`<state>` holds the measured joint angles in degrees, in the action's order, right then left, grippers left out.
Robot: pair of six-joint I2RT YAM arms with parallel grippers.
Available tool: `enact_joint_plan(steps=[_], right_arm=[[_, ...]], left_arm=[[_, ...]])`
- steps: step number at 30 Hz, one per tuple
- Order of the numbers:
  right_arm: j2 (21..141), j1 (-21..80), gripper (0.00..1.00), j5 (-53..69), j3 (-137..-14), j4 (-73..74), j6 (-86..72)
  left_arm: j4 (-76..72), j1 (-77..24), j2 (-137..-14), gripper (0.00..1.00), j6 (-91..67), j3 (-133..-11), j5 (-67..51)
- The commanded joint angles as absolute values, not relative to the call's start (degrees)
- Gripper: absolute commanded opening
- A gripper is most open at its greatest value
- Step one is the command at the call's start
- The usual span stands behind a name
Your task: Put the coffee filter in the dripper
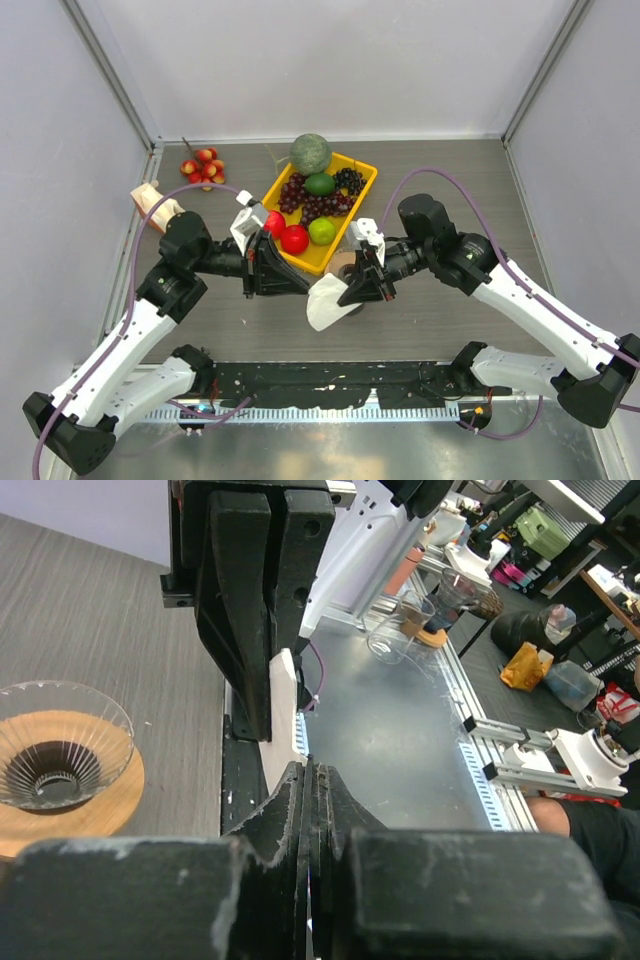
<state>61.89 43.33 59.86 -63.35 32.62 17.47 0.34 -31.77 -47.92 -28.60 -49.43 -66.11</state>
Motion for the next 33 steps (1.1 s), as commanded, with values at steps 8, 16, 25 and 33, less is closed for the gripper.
enact_joint_plan(steps=[8, 16, 25, 33], right_arm=[[61.08, 43.95, 0.05, 58.71, -64.51, 33.92, 19.51], [60.03, 44.03, 0.05, 58.01, -64.42, 35.51, 20.83], [60.73, 44.21, 0.05, 58.36, -64.77, 35.16, 20.3], [61.08, 44.3, 0.05, 58.27, -64.69, 34.54, 20.04]], left_arm=[[-3.34, -31.99, -48.34, 0.01, -30.85, -49.22, -67.15], [2.64, -31.82, -47.81, 0.33, -27.07, -49.22, -66.18], [2.73, -32.52, -48.95, 0.35, -26.81, -49.57, -65.65], [2.81, -32.96, -48.87, 0.17, -26.19, -49.57, -65.74]])
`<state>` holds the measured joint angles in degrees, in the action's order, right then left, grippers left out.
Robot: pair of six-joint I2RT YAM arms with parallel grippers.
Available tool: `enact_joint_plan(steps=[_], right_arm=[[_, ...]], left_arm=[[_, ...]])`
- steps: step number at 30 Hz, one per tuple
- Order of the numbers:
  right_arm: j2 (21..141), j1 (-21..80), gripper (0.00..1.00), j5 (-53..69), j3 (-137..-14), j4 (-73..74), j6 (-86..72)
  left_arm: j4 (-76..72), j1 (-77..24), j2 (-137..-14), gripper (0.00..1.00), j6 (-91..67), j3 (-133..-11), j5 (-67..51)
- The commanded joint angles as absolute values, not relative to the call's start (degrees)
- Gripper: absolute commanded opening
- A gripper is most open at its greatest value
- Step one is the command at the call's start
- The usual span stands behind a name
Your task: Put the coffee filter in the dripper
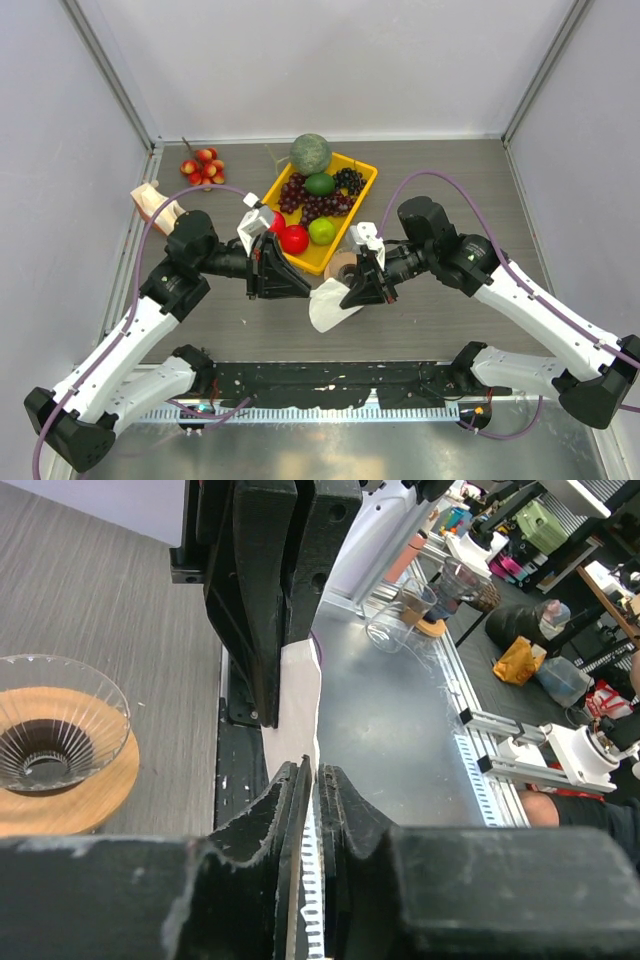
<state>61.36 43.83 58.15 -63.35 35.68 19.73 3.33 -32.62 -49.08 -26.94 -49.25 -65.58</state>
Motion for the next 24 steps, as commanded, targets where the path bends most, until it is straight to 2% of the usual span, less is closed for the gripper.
enact_joint_plan(steps=[1, 5, 6, 24], right_arm=[[61.08, 44.3, 0.05, 58.36, -64.69, 34.54, 19.95], [61.26, 44.3, 0.05, 58.36, -64.78, 34.45, 19.78], [61.17, 44.3, 0.05, 58.36, -64.69, 34.28, 19.69], [60.56, 45.35, 0.05, 58.63, -65.04, 36.65, 22.67]], left_arm=[[2.73, -32.96, -48.95, 0.15, -26.28, -49.57, -65.74], [2.73, -32.96, -49.04, 0.01, -26.19, -49.4, -65.74], [2.81, -32.96, -49.04, 0.0, -26.37, -49.39, -65.83], [3.51, -32.96, -50.45, 0.0, -28.3, -48.96, -64.68]])
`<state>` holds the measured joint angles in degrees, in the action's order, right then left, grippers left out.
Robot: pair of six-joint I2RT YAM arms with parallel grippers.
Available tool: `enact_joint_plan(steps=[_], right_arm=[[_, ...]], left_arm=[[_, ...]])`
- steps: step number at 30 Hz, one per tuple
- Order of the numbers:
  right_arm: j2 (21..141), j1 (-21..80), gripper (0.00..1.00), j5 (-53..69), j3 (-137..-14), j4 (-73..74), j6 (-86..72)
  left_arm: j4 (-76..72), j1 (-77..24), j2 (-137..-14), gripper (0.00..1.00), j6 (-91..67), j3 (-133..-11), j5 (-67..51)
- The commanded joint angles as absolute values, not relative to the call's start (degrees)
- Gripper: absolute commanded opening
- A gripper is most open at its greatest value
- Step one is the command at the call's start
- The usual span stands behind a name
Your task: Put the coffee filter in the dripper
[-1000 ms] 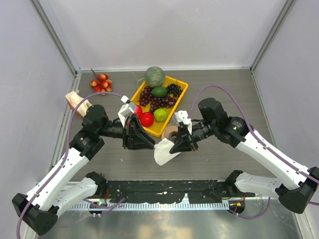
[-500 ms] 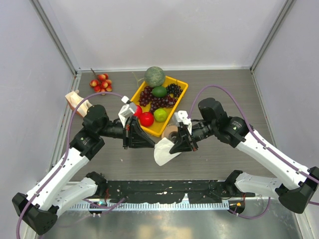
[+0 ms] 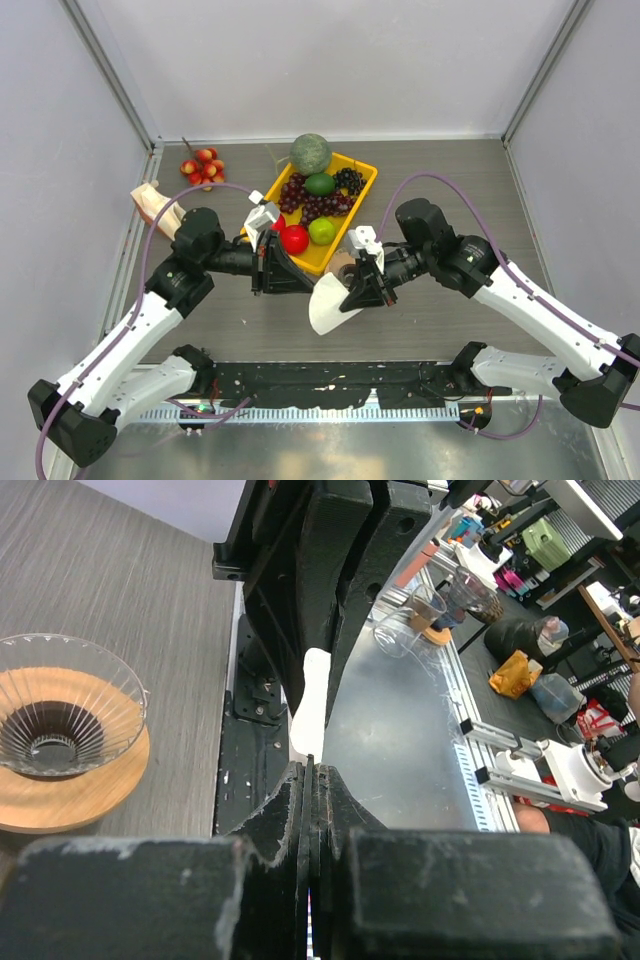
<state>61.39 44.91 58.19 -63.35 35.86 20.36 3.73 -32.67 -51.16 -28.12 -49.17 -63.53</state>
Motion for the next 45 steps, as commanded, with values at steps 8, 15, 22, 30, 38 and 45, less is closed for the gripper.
enact_joint_plan(steps=[8, 15, 22, 30, 38, 45], right_arm=[[59.06, 45.26, 0.05, 57.66, -65.92, 40.08, 26.1], [60.12, 45.97, 0.05, 58.54, -66.27, 39.99, 26.02], [59.59, 46.14, 0.05, 56.52, -65.92, 40.25, 25.93], [60.03, 46.05, 0.05, 54.93, -64.69, 37.8, 22.94], [61.35, 46.23, 0.05, 55.81, -64.95, 37.7, 22.32], [61.7, 46.5, 0.05, 55.63, -65.04, 37.53, 22.32]], left_arm=[[4.75, -31.99, -49.48, 0.0, -27.51, -47.63, -64.51], [3.96, -32.25, -50.45, 0.0, -28.3, -48.78, -64.42], [11.19, -30.94, -48.35, 0.55, -20.7, -48.68, -68.03], [25.05, -32.08, -46.84, 0.54, -7.38, -52.91, -65.57], [18.99, -33.84, -48.86, 0.52, -13.0, -54.14, -64.77], [16.88, -34.45, -49.92, 0.43, -15.12, -54.84, -66.18]])
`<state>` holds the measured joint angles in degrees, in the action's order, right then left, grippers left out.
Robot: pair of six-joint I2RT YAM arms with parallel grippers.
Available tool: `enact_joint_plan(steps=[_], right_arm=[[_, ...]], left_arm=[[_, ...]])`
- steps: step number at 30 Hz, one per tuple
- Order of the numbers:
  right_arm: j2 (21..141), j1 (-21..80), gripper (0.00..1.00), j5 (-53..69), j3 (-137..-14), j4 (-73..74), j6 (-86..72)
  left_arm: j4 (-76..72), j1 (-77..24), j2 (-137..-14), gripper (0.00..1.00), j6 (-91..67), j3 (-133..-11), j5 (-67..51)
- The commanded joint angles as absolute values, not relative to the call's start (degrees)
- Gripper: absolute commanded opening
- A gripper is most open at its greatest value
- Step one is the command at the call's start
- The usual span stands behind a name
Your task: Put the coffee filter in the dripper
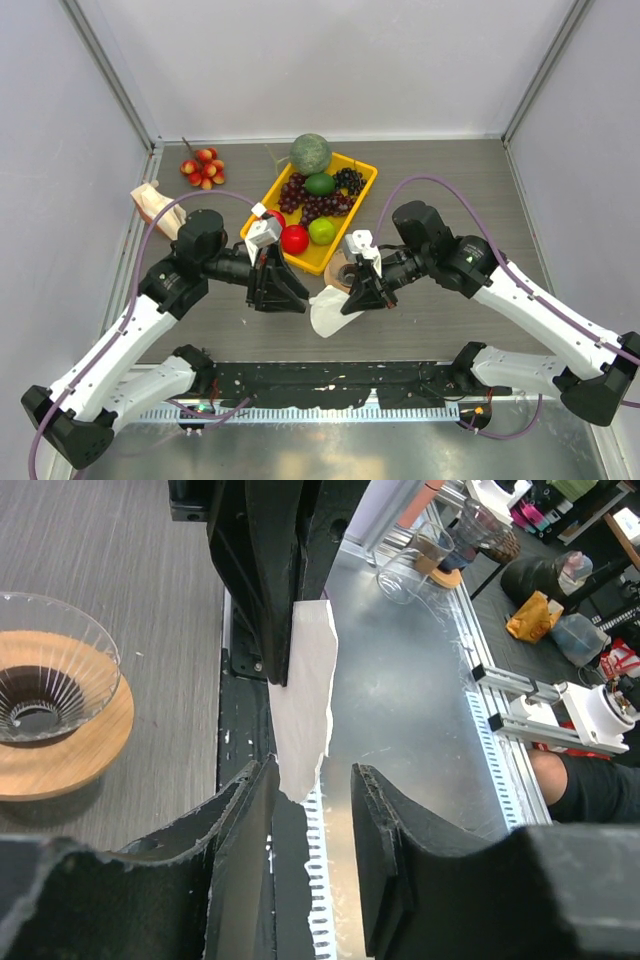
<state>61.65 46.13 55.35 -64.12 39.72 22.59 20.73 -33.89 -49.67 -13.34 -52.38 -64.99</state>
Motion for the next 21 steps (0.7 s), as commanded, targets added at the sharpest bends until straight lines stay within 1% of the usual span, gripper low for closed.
enact_joint_plan(steps=[1, 3, 15, 21], right_arm=[[61.79, 46.49, 0.05, 55.63, -65.04, 37.53, 22.32], [61.87, 46.76, 0.05, 55.55, -65.04, 37.53, 22.5], [61.87, 46.85, 0.05, 55.46, -65.21, 37.97, 22.68], [61.87, 47.11, 0.05, 55.9, -65.39, 38.41, 23.38]], left_arm=[[16.53, -34.54, -50.1, 0.41, -15.47, -54.84, -66.36], [15.47, -34.72, -50.27, 0.38, -16.34, -54.67, -66.44], [13.89, -34.8, -50.89, 0.38, -17.93, -54.49, -66.71], [12.39, -34.8, -51.24, 0.25, -19.16, -54.32, -66.8]])
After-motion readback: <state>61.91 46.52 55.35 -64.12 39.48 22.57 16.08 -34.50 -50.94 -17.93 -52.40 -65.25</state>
